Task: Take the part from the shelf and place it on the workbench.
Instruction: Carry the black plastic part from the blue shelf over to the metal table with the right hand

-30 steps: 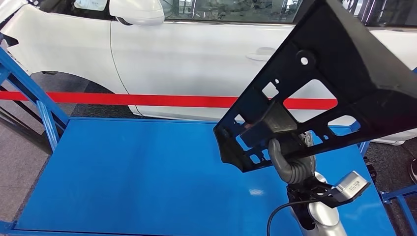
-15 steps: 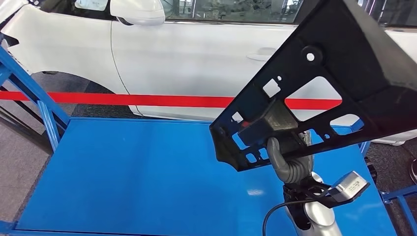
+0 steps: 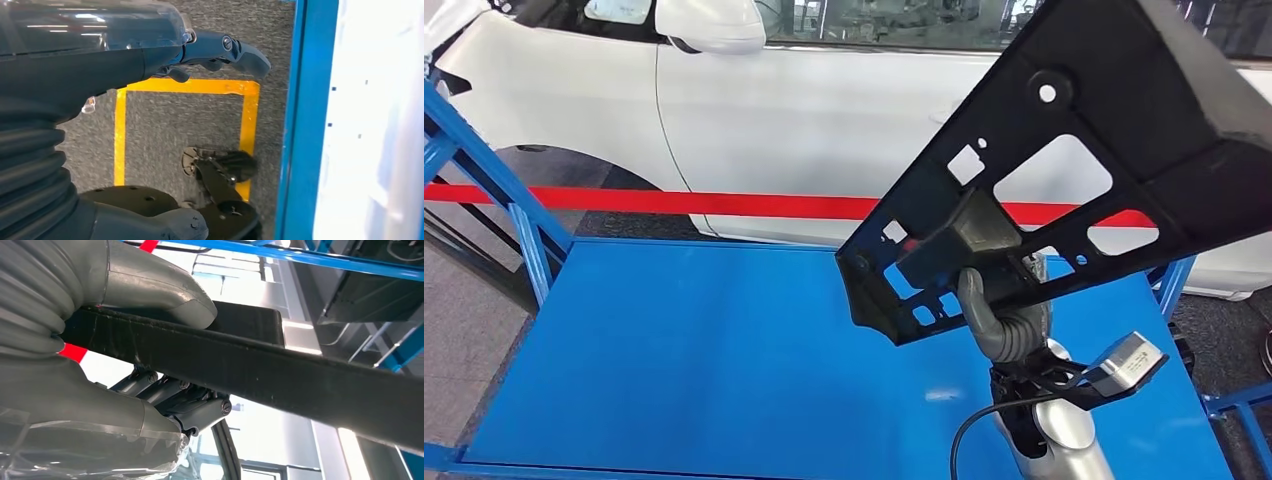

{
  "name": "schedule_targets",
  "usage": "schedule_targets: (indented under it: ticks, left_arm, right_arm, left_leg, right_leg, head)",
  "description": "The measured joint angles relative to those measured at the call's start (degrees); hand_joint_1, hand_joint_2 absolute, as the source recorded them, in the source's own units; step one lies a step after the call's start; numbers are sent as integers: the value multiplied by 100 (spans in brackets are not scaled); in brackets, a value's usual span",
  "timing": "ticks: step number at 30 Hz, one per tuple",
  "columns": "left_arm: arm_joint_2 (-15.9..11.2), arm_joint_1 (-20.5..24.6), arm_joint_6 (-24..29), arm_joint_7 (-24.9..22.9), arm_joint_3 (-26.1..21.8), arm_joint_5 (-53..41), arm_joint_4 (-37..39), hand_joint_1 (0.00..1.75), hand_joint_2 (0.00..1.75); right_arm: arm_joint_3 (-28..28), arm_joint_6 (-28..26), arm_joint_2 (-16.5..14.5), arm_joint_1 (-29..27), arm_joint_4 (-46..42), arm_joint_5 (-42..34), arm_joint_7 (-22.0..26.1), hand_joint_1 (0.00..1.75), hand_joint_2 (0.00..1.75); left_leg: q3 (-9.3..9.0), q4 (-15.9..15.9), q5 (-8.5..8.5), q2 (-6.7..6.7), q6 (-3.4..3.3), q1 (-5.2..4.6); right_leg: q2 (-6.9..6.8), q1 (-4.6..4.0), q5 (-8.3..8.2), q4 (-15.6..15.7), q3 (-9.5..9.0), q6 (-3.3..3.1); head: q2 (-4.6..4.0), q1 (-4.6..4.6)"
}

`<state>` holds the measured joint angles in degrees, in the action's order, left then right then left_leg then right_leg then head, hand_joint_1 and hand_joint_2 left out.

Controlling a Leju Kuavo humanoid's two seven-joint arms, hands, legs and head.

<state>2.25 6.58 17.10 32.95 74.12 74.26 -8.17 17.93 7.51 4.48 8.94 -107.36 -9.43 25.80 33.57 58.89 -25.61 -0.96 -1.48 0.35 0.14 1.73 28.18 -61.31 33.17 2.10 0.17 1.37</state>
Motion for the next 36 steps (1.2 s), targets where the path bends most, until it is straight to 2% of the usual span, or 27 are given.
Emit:
schedule_targets:
  ticks: [1,3,5,6,8,9,10,11,12,14,15,16,19,20,21,22,24,25,26,27,28,29,30,32,34,35,36]
  left_arm:
    - [-6,-4,23,-30,25,-17,4,0,175]
    - [-19,-15,50,-75,69,-41,13,0,175]
    - [-46,-26,64,-105,119,-60,20,0,175]
    - [-61,-28,67,-118,142,-70,22,0,175]
    - [-84,-28,70,-138,183,-92,24,0,175]
    - [-92,-28,72,-148,201,-102,24,0,175]
    - [-101,-30,74,-159,222,-109,24,0,175]
    - [-112,-31,74,-170,244,-115,25,0,175]
    - [-126,-31,74,-181,264,-117,25,0,175]
    - [-161,-27,73,-207,292,-122,26,0,175]
    - [-179,-25,73,-219,300,-124,26,0,175]
    - [-193,-26,73,-231,308,-127,26,0,175]
    - [-221,-36,73,-252,334,-130,26,0,175]
    - [-226,-34,73,-256,342,-131,26,0,175]
    - [-229,-30,72,-259,346,-131,26,0,175]
    - [-233,-27,72,-259,349,-132,26,0,175]
    - [-243,-27,73,-261,350,-133,26,0,175]
    - [-247,-29,73,-264,351,-137,26,0,175]
    - [-249,-30,73,-272,355,-146,26,0,175]
    - [-249,-31,72,-283,362,-156,26,0,175]
    - [-249,-32,70,-296,373,-169,26,0,175]
    - [-249,-33,65,-310,389,-181,26,0,175]
    - [-249,-33,56,-320,407,-194,26,0,175]
    - [-258,-36,20,-333,434,-219,26,0,175]
    - [-279,-47,-19,-338,448,-234,28,0,175]
    - [-292,-55,-31,-340,458,-239,29,0,175]
    - [-303,-64,-39,-342,472,-243,31,0,175]
  right_arm:
    - [26,-10,-3,8,1,2,0,175,175]
    - [73,-18,-11,14,5,4,0,175,175]
    - [112,-21,-19,25,13,5,-1,175,175]
    - [135,-22,-26,34,19,5,-1,175,175]
    - [182,-29,-46,44,40,4,1,175,175]
    - [205,-38,-54,43,53,3,1,175,175]
    - [225,-50,-59,39,67,3,2,175,175]
    - [244,-63,-61,33,78,3,3,175,175]
    - [258,-75,-62,25,85,3,6,175,175]
    - [283,-89,-66,8,90,4,20,175,175]
    - [295,-92,-69,-3,89,6,31,175,175]
    - [309,-92,-73,-15,89,11,43,175,175]
    - [348,-101,-80,-57,87,33,73,175,175]
    - [356,-105,-80,-68,87,38,78,175,175]
    - [362,-108,-80,-77,87,42,80,175,175]
    - [365,-109,-80,-83,87,43,82,175,175]
    - [374,-109,-80,-100,88,45,82,175,175]
    - [377,-109,-80,-111,89,45,82,175,175]
    - [380,-109,-79,-121,89,45,83,175,175]
    - [381,-109,-79,-129,90,45,83,175,175]
    - [382,-109,-79,-135,90,45,83,175,175]
    - [383,-109,-78,-138,89,45,84,175,175]
    - [386,-109,-79,-140,89,45,85,175,175]
    - [389,-109,-79,-145,87,45,91,175,175]
    - [391,-116,-79,-154,87,51,98,175,175]
    - [392,-122,-81,-155,88,60,99,175,175]
    - [396,-133,-85,-158,89,72,101,175,175]
  left_leg:
    - [12,12,5,-5,40,-5]
    - [32,13,37,-15,120,-10]
    - [86,97,-50,-6,189,6]
    - [155,266,-202,3,215,16]
    - [378,890,-656,23,250,30]
    - [486,1240,-847,27,264,34]
    - [532,1469,-943,31,276,36]
    - [483,1509,-931,36,281,36]
    - [326,1333,-823,42,280,36]
    - [-182,557,-563,52,257,34]
    - [-375,243,-470,52,236,20]
    - [-476,43,-429,50,214,6]
    - [-426,-44,-346,51,116,-13]
    - [-402,-67,-297,56,69,-3]
    - [-365,-91,-236,64,13,10]
    - [-316,-107,-173,72,-30,20]
    - [-178,-99,-65,80,-74,7]
    - [-101,-89,-15,81,-76,0]
    - [-24,-75,31,81,-74,-7]
    - [49,-60,73,80,-69,-14]
    - [111,-48,110,79,-62,-19]
    - [160,-35,149,76,-50,-24]
    - [200,-26,184,73,-30,-34]
    - [237,-27,262,70,32,-37]
    - [254,-53,345,69,109,-32]
    - [274,-41,336,67,143,-26]
    - [315,20,244,66,176,-22]
  right_leg:
    - [7,-17,-16,150,-68,-37]
    - [16,-43,-28,187,-45,-122]
    - [-6,-29,-75,219,-10,-223]
    - [-20,-20,-108,235,15,-278]
    - [-45,-32,-163,241,84,-351]
    - [-56,-43,-190,237,124,-366]
    - [-66,-52,-219,231,167,-368]
    - [-72,-58,-248,222,210,-362]
    - [-76,-60,-275,209,251,-351]
    - [-81,-61,-322,177,319,-312]
    - [-83,-63,-347,164,341,-281]
    - [-84,-64,-373,156,354,-245]
    - [-81,-64,-465,175,380,-125]
    - [-73,-60,-419,149,407,-93]
    - [-61,-57,-275,42,458,-64]
    - [-51,-51,-37,-179,540,-41]
    - [-41,-46,486,-862,739,3]
    - [-41,-45,617,-1164,799,18]
    - [-41,-46,623,-1320,785,23]
    - [-41,-47,523,-1281,674,16]
    - [-40,-49,377,-1076,484,0]
    - [-38,-60,252,-695,192,-35]
    - [-36,-80,203,-267,-103,-76]
    - [-32,-130,201,305,-461,-151]
    - [-33,-150,161,394,-456,-215]
    - [-45,-140,109,421,-429,-254]
    - [-58,-126,48,440,-388,-303]
  head:
    - [0,-2]
    - [0,-11]
    - [0,-17]
    - [0,-31]
    - [0,-60]
    - [0,-68]
    - [0,-68]
    - [0,-68]
    - [0,-68]
    - [0,-69]
    - [0,-66]
    - [0,-66]
    - [0,-74]
    - [0,-74]
    - [0,-69]
    - [0,-65]
    - [0,-57]
    - [0,-58]
    - [0,-57]
    - [0,-57]
    - [0,-57]
    - [0,-57]
    - [0,-59]
    - [0,-58]
    - [0,-52]
    - [0,-48]
    - [0,-55]
